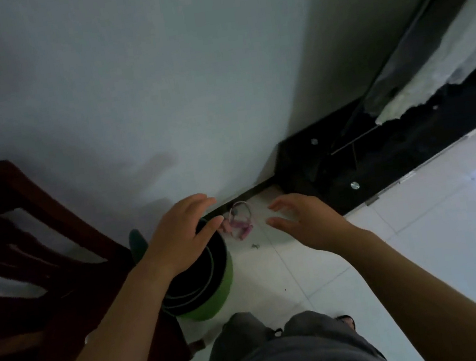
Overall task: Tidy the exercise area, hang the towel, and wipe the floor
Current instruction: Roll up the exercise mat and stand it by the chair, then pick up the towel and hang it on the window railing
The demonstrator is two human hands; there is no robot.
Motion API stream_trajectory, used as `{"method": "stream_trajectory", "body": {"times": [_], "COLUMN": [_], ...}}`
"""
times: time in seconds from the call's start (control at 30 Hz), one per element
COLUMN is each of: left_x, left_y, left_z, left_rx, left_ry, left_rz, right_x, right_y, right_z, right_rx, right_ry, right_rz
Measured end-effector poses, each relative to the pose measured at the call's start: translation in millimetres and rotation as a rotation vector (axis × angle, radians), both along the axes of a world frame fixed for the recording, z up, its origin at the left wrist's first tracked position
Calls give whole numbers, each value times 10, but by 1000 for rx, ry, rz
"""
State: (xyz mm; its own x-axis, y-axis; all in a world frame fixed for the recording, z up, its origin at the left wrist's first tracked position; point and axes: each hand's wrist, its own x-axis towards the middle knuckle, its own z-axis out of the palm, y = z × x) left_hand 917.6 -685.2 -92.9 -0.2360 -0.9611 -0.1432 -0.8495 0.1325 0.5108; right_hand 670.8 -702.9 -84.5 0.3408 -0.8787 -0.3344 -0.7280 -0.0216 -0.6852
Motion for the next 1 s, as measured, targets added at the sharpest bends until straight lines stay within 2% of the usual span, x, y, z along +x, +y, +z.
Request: {"method": "stream_trajectory", "body": {"times": [0.3,0.67,0.83,1.0], "left_x": [-2121,-5103,-5865,-6207], "left_y": [-394,-558,-620,-998], "left_z": [111,99,173,205], "left_rx": [38,64,39,17], "left_ry": [36,12,-29,-69], "left_rz": [-248,-757,-927,-953], "right_x": [-1960,-4288,-4806,-5110], "right_y": [261,1071,1238,968], "right_z": [127,79,-23,-93], "right_rx": [-22,12,50,60], "right_ry": [38,132,130,103], "right_rz": [-208,-659,-808,-827]}}
